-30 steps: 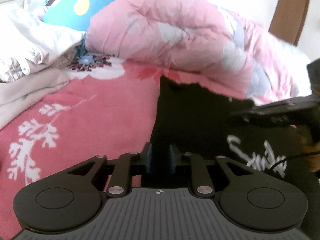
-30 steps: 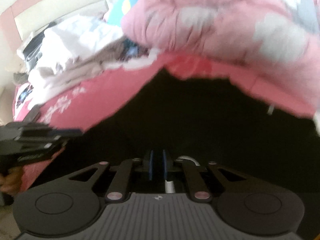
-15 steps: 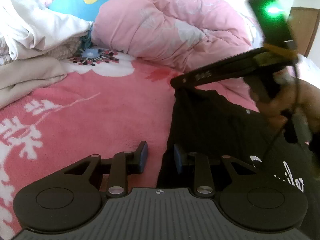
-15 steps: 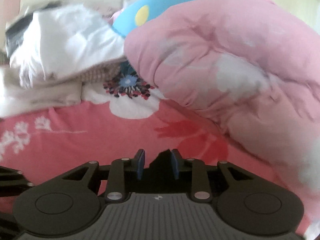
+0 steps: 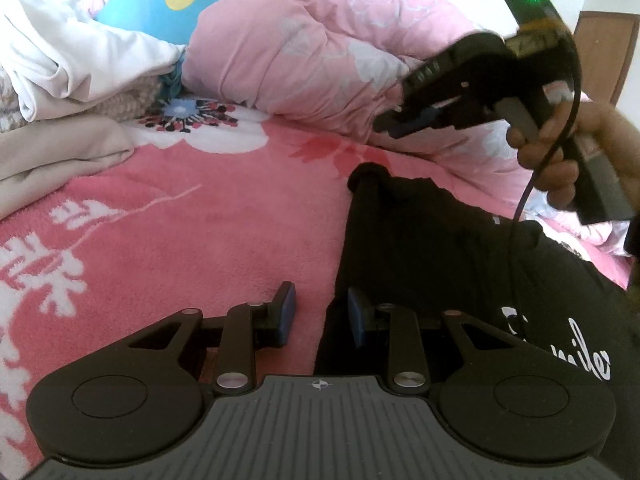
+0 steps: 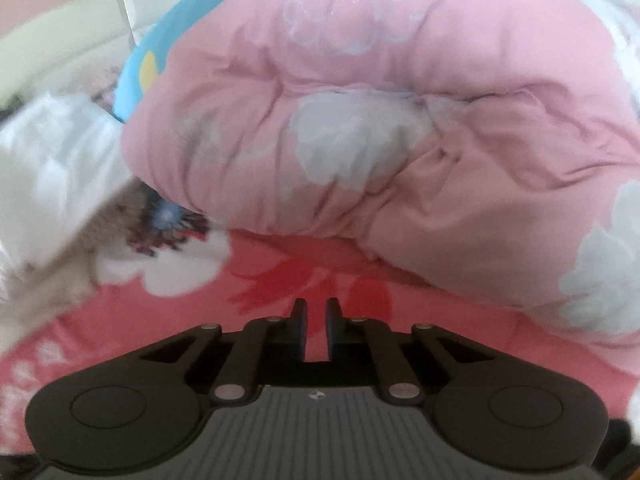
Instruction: Fold clothes
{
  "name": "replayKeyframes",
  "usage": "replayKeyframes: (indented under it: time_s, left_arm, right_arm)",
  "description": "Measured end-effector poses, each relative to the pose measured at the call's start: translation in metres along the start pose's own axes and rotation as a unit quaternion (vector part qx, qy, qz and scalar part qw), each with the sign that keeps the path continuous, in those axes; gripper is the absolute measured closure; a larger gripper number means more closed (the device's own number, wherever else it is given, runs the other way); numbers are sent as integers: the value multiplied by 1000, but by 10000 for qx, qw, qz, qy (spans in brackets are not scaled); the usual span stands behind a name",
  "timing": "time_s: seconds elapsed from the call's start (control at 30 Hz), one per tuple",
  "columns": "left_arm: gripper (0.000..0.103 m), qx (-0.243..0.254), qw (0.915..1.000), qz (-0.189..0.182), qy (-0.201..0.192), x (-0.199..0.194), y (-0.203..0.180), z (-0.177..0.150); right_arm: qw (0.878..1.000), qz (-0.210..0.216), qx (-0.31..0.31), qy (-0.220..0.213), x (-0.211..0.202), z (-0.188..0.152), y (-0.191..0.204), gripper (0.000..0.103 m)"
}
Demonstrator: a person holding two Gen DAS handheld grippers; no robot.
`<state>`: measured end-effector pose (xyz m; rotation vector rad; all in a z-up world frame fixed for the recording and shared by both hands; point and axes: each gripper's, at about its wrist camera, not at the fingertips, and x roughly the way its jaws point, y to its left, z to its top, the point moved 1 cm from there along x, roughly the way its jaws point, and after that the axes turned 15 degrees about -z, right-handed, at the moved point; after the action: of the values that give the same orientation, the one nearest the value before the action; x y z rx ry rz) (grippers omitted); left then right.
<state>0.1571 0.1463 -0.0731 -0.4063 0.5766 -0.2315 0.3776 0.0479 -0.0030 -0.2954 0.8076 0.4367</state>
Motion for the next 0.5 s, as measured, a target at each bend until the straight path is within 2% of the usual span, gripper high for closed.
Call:
replayKeyframes:
  time_s: [0.03,0.1,0.17,0.3,0.37,0.4,0.43,0.47,0.5]
  left_arm:
    - [75,2,10000,0,0,0,0,0]
    - [75,5,10000,1,1,0,0,0]
    - [75,8,10000,2,1,0,0,0]
    - [75,15,10000,4,1,0,0,0]
    - [75,21,10000,7,0,1,0,0]
    - [75,24,10000,9,0,1,0,0]
    - [75,27,10000,11,0,1,0,0]
    - [75,31,10000,13,0,1,-1,-1]
    - [75,36,10000,17,0,1,-1,-1]
  right_arm:
    - [9999,118,-46,77,-1,3,3,65]
    - [9978,80,-646,91,-3,5,25,56]
    - [9908,-31,-1345,157,-2,4,48,53]
    - [9604,-415,-2735,343,7,-6,92,53]
    - [9438,-632,-3210,474,12,-13,103,58]
    - [9376,-720,-3361,527,14,-15,105,68]
    - [9338,-794,-3439,582,16,-17,104,79]
    - [9334,-834,-3430,640,18,-16,103,85]
    - [9373,-876,-3308,660,18,-14,99,94]
